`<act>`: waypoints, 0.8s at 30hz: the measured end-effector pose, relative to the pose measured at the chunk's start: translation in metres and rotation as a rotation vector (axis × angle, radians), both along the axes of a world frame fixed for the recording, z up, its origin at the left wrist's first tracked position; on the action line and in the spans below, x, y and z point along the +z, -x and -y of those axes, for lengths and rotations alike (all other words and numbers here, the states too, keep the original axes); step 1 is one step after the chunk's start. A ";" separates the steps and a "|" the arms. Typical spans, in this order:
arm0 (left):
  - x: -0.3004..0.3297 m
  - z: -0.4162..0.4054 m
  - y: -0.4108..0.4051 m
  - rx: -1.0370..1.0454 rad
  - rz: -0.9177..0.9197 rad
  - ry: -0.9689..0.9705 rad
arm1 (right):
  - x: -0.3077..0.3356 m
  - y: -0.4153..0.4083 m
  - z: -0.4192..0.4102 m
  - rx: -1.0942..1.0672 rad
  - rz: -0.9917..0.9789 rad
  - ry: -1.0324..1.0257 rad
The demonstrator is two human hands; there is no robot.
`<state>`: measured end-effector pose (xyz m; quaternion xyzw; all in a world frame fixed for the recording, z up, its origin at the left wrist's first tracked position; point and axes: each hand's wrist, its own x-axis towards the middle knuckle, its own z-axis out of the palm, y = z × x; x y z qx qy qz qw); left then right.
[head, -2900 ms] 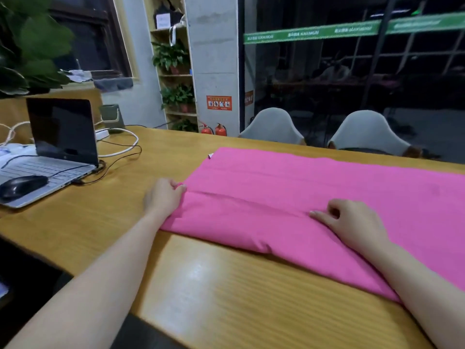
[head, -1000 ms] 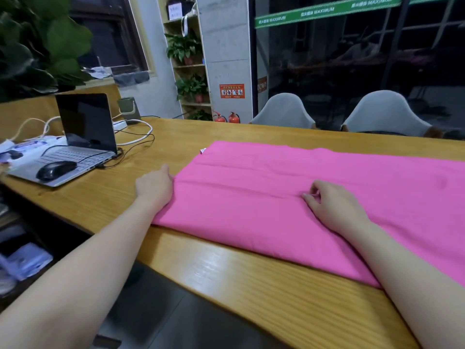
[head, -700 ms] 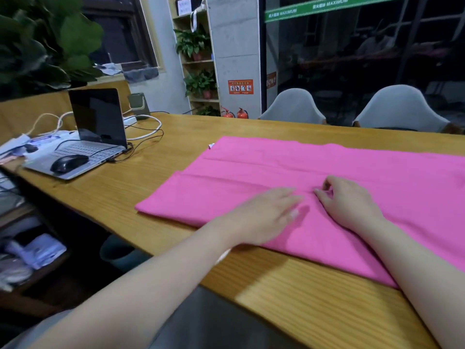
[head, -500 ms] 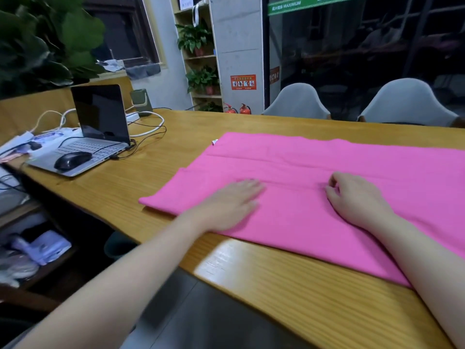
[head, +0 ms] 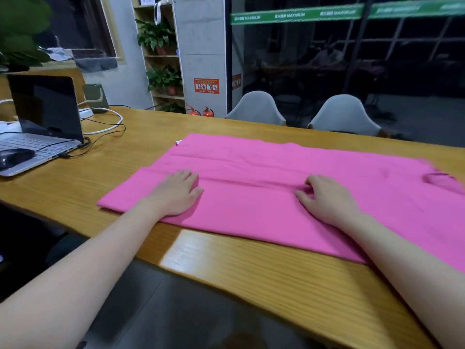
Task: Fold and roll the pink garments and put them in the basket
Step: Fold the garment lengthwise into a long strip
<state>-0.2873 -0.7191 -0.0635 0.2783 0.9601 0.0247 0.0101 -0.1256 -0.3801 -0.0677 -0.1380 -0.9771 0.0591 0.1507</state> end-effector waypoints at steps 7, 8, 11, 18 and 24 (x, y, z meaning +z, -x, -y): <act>-0.008 -0.166 -0.084 -0.440 0.106 -0.094 | 0.004 -0.098 -0.058 -0.200 0.037 -0.050; -0.007 -0.181 -0.092 -0.485 0.104 -0.100 | 0.004 -0.112 -0.067 -0.229 0.034 -0.050; -0.009 -0.209 -0.110 -0.551 0.063 -0.086 | 0.002 -0.152 -0.090 -0.313 0.013 -0.048; -0.010 -0.195 -0.118 -0.593 0.063 -0.041 | -0.010 -0.199 -0.082 -0.338 -0.040 0.026; -0.016 -0.153 -0.141 -0.669 0.069 -0.020 | -0.012 -0.245 -0.047 -0.266 -0.082 0.017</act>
